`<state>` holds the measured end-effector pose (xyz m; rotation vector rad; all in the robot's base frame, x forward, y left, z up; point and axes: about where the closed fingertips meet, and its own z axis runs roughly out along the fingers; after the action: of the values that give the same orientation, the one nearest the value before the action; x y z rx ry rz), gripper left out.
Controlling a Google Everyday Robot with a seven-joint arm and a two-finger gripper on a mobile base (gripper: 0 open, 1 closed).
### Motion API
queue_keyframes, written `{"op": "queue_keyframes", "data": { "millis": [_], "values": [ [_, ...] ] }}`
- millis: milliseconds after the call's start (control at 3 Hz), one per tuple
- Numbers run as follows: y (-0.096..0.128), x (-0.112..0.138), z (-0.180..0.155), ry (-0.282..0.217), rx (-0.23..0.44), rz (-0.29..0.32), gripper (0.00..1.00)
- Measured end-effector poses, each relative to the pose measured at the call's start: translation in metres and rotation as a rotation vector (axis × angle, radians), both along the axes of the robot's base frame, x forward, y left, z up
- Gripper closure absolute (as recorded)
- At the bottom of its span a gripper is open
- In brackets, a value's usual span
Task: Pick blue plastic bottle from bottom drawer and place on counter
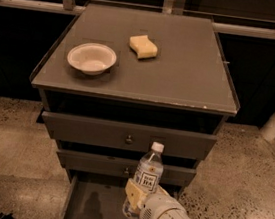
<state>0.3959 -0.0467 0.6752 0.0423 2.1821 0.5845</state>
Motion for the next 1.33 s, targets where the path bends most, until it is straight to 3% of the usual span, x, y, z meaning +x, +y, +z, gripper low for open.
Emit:
{"op": "queue_keyframes", "data": {
  "millis": [333, 667, 1000, 1333],
  "values": [
    [-0.005, 0.022, 0.037, -0.112, 0.015, -0.021, 1.0],
    [-0.004, 0.055, 0.07, -0.16, 0.069, -0.002, 1.0],
    [0.007, 0.093, 0.101, -0.159, 0.133, 0.027, 1.0],
    [0.026, 0.108, 0.135, -0.174, 0.144, 0.088, 1.0]
  ]
}}
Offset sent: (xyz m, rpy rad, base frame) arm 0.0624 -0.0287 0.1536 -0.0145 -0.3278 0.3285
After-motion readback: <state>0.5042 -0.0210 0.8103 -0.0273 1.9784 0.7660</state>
